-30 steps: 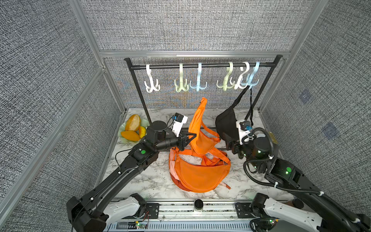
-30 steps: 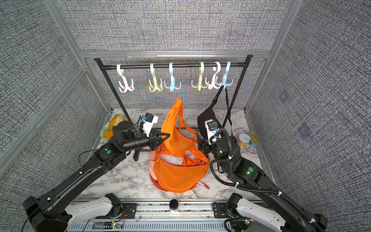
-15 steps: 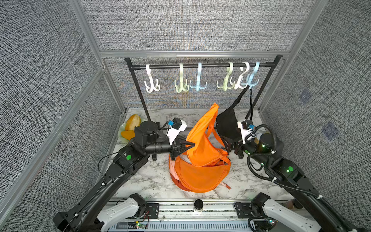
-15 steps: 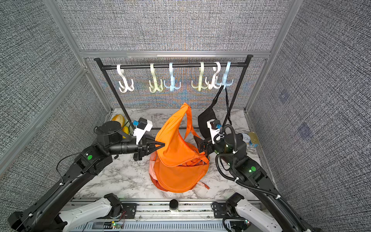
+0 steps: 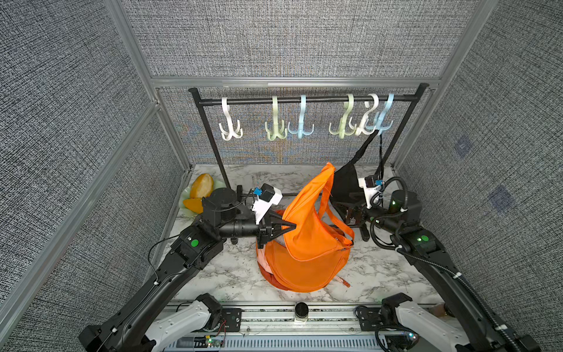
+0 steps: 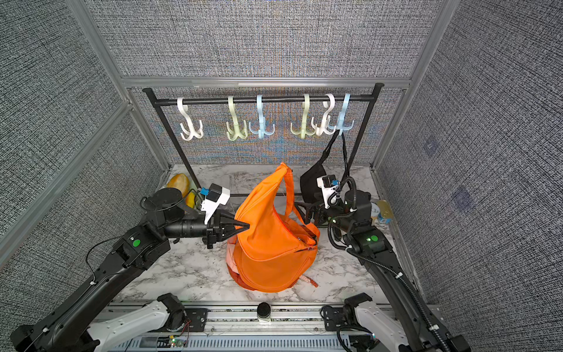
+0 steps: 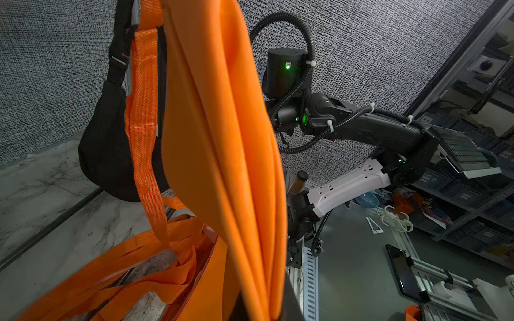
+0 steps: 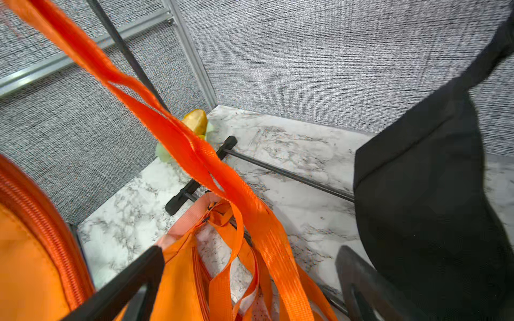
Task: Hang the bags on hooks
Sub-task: Pick up the bag from the bag.
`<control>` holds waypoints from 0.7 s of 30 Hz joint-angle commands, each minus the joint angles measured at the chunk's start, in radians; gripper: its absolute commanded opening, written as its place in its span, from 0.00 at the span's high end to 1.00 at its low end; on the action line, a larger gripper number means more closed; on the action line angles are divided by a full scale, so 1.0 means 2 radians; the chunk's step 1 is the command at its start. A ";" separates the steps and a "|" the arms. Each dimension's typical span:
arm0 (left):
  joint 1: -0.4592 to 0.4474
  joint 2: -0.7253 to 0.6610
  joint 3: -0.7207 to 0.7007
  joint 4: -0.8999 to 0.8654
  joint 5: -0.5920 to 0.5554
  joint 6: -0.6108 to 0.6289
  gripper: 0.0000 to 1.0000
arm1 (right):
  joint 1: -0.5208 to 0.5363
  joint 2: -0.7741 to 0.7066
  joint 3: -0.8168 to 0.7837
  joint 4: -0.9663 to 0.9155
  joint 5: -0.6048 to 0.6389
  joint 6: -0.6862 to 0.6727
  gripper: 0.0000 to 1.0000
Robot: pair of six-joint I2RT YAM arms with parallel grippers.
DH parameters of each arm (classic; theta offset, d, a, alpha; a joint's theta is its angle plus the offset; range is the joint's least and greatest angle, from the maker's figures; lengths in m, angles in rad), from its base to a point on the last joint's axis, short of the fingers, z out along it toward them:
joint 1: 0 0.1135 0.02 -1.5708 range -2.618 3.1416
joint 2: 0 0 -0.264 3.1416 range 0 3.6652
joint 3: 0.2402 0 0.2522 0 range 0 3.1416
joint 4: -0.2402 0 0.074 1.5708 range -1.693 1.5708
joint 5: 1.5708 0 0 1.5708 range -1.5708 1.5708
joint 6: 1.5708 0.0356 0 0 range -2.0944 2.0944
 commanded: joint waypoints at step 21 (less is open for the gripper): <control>0.000 -0.036 -0.025 0.040 0.010 -0.015 1.00 | 0.000 0.133 0.034 0.135 -0.126 0.047 0.47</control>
